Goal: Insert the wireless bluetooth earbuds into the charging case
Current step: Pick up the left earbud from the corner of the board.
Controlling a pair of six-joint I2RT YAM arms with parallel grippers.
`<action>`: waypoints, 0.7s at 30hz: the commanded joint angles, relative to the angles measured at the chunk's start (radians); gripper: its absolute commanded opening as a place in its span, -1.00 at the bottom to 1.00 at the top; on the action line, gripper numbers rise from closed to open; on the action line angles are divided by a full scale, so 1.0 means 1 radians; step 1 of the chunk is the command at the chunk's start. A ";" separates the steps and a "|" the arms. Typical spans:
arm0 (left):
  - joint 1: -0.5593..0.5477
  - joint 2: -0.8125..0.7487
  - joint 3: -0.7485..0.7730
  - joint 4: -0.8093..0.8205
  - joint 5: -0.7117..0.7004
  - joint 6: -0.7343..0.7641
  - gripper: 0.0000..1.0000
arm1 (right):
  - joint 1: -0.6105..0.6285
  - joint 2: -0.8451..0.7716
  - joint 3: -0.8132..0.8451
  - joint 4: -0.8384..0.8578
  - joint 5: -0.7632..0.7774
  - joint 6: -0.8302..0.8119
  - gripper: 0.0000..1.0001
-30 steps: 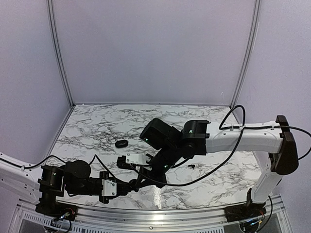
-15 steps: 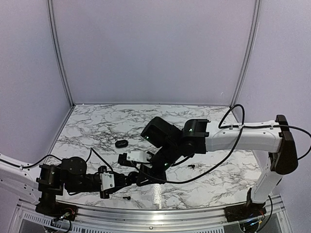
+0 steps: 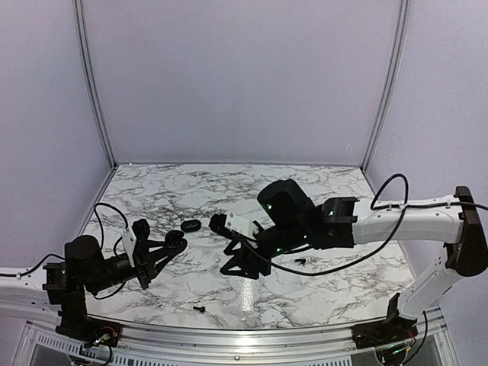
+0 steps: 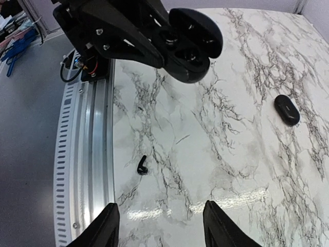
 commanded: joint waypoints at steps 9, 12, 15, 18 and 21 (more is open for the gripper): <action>0.027 -0.095 -0.063 0.048 -0.083 -0.258 -1.00 | 0.093 0.131 -0.195 0.533 0.168 0.077 0.15; 0.027 -0.111 -0.063 0.048 -0.076 -0.288 -1.00 | 0.103 0.113 -0.244 0.598 0.164 0.081 0.15; 0.027 -0.147 -0.079 0.046 -0.086 -0.315 -1.00 | 0.111 0.095 -0.281 0.622 0.172 0.066 0.15; 0.027 -0.165 -0.099 0.046 -0.082 -0.336 -1.00 | 0.123 0.102 -0.335 0.695 0.164 0.064 0.15; 0.027 -0.191 -0.122 0.044 -0.068 -0.362 -1.00 | 0.150 0.167 -0.369 0.771 0.174 0.061 0.15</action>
